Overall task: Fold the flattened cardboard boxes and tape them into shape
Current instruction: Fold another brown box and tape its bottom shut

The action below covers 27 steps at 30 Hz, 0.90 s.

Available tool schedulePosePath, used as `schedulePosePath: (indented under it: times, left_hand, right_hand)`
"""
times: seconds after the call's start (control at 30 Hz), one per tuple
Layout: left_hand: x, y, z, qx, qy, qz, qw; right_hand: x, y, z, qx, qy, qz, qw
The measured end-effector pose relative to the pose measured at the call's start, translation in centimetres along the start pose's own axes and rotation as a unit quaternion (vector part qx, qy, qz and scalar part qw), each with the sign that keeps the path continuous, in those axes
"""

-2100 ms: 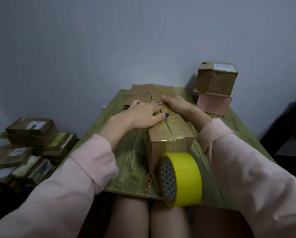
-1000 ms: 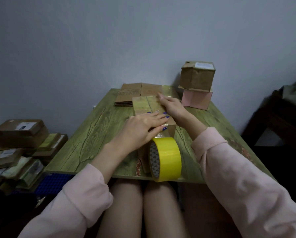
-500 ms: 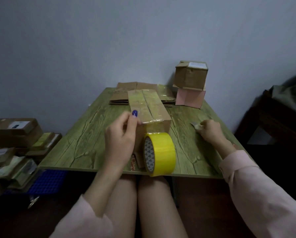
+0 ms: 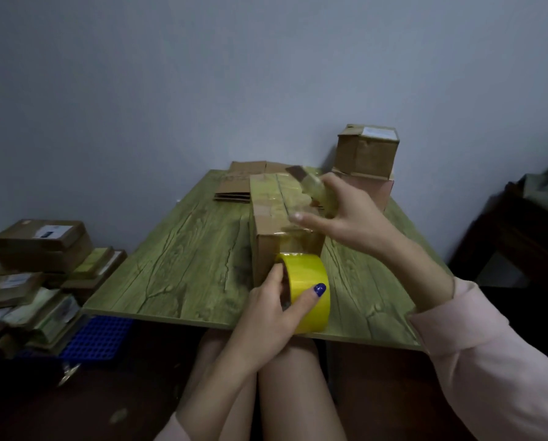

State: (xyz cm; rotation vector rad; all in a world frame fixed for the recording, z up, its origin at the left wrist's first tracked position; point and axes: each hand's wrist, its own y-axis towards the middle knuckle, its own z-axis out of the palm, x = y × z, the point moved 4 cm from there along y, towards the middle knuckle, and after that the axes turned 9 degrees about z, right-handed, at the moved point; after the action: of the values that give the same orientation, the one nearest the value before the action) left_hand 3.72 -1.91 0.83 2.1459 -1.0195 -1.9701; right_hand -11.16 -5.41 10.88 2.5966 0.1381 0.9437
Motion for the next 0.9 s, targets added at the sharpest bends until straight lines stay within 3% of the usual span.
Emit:
schedulePosePath:
  times: [0.2, 0.33, 0.63, 0.73, 0.9]
  left_hand:
    - [0.3, 1.4, -0.6, 0.010, -0.077, -0.023, 0.997]
    - [1.0, 2.0, -1.1, 0.008, -0.114, -0.026, 0.993]
    - [0.7, 2.7, -0.4, -0.112, -0.171, -0.065, 0.977]
    - [0.6, 1.9, 0.2, -0.145, -0.222, -0.128, 0.956]
    - [0.1, 1.9, 0.5, -0.123, -0.222, -0.156, 0.955]
  right_hand:
    - [-0.5, 2.0, 2.5, 0.018, -0.052, -0.044, 0.998]
    - [-0.9, 2.4, 3.5, -0.025, -0.017, -0.027, 0.999]
    - [-1.1, 3.2, 5.5, -0.069, -0.028, 0.012, 0.997]
    - [-0.9, 3.2, 5.4, -0.070, -0.040, 0.016, 0.997]
    - [-0.8, 3.1, 5.2, -0.067, -0.061, 0.022, 0.996]
